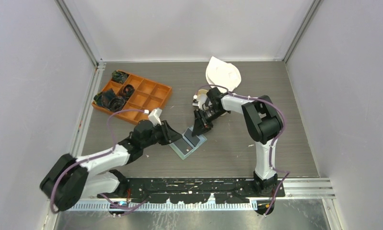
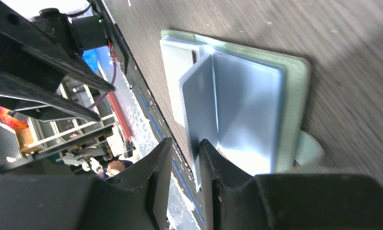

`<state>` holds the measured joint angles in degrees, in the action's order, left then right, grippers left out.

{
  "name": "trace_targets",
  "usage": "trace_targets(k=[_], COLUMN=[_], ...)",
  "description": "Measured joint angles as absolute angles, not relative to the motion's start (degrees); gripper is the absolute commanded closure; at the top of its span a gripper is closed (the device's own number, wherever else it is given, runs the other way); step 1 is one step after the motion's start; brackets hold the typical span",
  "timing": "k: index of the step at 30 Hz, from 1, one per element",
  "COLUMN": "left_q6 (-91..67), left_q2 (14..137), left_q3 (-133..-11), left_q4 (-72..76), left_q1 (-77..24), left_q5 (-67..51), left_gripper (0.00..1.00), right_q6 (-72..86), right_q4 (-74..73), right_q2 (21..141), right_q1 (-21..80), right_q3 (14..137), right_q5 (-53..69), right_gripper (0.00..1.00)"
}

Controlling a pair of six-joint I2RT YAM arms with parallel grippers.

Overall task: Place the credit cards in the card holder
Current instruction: Turn over the card slot in the card holder.

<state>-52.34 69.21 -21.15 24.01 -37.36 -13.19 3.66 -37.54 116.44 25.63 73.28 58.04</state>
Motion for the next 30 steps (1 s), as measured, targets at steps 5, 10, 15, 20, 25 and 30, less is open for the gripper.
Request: trace_targets(k=[5, 10, 15, 20, 25, 30], left_q6=[-49.65, -48.51, -48.53, -48.6, -48.86, -49.36], left_q2=[55.79, 45.93, 39.86, 37.36, 38.39, 40.38], left_q3=[-18.81, -15.33, -12.71, -12.1, -12.08, -11.29], left_q4=[14.04, 4.97, -1.48, -2.9, -2.83, -1.93], left_q1=[-37.34, -37.1, -36.99, -36.99, -36.99, -36.99], left_q5=[-8.34, -3.97, -2.22, -2.26, -3.29, -4.99], left_gripper=[0.75, 0.77, 0.77, 0.76, 0.77, 0.84], right_q6=[4.49, 4.45, 2.9, 0.78, -1.56, -3.44], right_q4=[-35.29, -34.28, -36.1, -37.54, -39.48, -41.58], right_q2=[116.07, 115.74, 115.74, 115.09, 114.34, 114.1], right_q1=[30.04, 36.1, 39.53, 39.27, 39.7, 42.44], right_q3=[72.86, 72.86, 74.26, 74.89, 76.01, 77.47], right_q5=[57.25, 54.65, 52.62, 50.52, 47.75, 46.41], right_gripper=[0.64, 0.63, 0.62, 0.57, 0.47, 0.45])
